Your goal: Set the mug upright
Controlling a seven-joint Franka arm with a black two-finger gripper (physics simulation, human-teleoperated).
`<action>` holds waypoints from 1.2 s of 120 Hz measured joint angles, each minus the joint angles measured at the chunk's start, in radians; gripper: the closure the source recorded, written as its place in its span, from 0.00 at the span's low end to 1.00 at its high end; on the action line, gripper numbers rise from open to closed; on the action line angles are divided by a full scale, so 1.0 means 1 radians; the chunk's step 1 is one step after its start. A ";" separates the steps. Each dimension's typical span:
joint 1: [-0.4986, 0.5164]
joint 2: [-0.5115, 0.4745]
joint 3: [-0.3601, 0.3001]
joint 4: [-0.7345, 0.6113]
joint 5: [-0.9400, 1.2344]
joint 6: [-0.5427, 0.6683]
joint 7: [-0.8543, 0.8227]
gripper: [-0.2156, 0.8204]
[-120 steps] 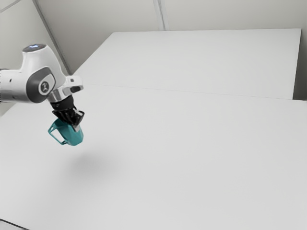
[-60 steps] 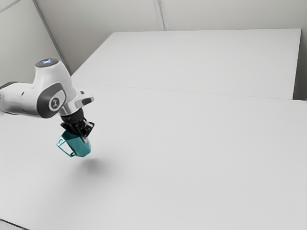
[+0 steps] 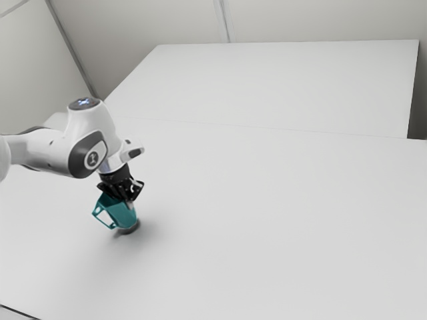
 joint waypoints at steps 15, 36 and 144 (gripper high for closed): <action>-0.001 0.016 0.000 0.001 0.000 0.017 -0.017 0.97; -0.011 0.018 -0.004 0.001 -0.001 0.031 -0.033 0.86; -0.036 0.087 -0.033 0.554 -0.020 -0.408 -0.051 0.25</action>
